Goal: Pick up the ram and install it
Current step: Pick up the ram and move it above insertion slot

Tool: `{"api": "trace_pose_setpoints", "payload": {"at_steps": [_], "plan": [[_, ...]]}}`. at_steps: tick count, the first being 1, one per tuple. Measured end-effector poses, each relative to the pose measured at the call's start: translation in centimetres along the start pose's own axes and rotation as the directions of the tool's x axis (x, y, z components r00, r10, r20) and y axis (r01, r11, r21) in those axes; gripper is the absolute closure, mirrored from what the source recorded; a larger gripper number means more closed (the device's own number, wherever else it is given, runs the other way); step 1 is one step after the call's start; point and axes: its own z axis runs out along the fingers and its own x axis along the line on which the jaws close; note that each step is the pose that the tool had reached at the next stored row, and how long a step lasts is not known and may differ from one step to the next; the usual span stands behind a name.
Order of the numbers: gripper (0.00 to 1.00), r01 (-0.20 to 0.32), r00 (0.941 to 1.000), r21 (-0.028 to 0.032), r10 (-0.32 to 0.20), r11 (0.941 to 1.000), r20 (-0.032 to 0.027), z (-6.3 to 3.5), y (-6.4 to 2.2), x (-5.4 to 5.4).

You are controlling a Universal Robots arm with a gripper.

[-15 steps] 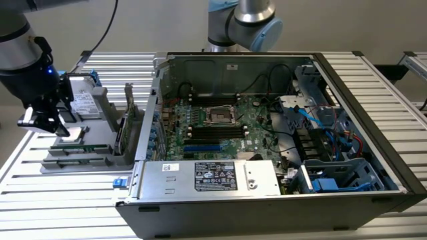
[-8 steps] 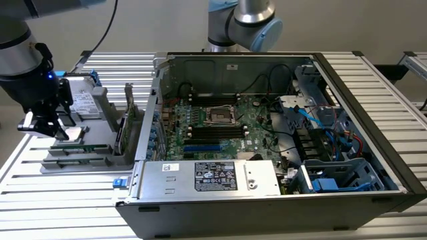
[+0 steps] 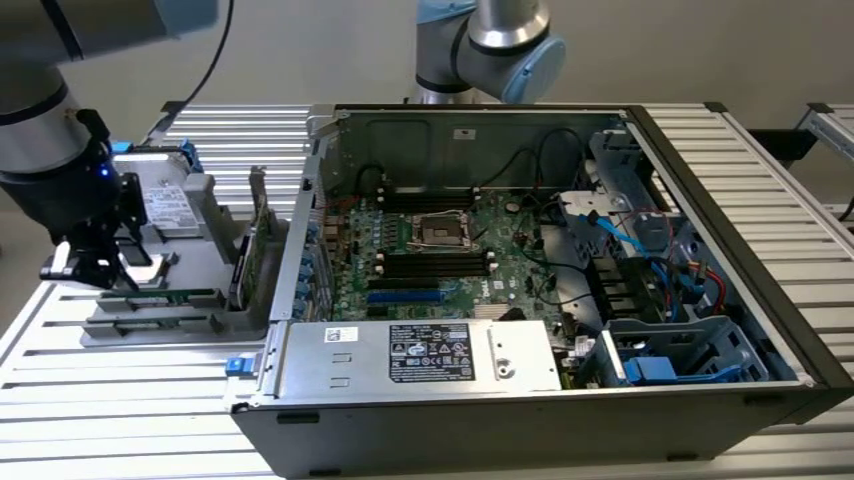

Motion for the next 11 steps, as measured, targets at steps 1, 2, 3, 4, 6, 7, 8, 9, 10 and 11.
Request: {"api": "trace_pose_setpoints", "payload": {"at_steps": [1, 2, 3, 4, 6, 7, 8, 9, 10, 11], "plan": [[0.57, 0.002, 1.0000, -0.0001, -0.002, 1.0000, -0.0001, 0.18, -0.02, 0.0], [0.57, 0.004, 1.0000, -0.0002, -0.004, 1.0000, -0.0003, 0.35, -0.03, 0.1], [0.57, 0.006, 1.0000, -0.0002, -0.006, 1.0000, -0.0004, 0.54, -0.04, 0.1], [0.57, 0.009, 1.0000, -0.0004, -0.009, 1.0000, -0.0006, 0.71, -0.06, 0.1], [0.57, 0.013, 0.9999, -0.0006, -0.013, 0.9999, -0.0009, 1.06, -0.08, 0.2], [0.57, 0.016, 0.9999, -0.0007, -0.016, 0.9999, -0.0011, 1.27, -0.10, 0.2], [0.57, 0.019, 0.9998, -0.0008, -0.019, 0.9998, -0.0012, 1.43, -0.11, 0.2], [0.57, 0.022, 0.9998, -0.0011, -0.022, 0.9998, -0.0015, 1.62, -0.12, 0.2], [0.57, 0.026, 0.9997, -0.0011, -0.026, 0.9997, -0.0018, 1.79, -0.13, 0.2], [0.57, 0.029, 0.9996, -0.0013, -0.029, 0.9996, -0.0021, 1.97, -0.14, 0.3]]}}
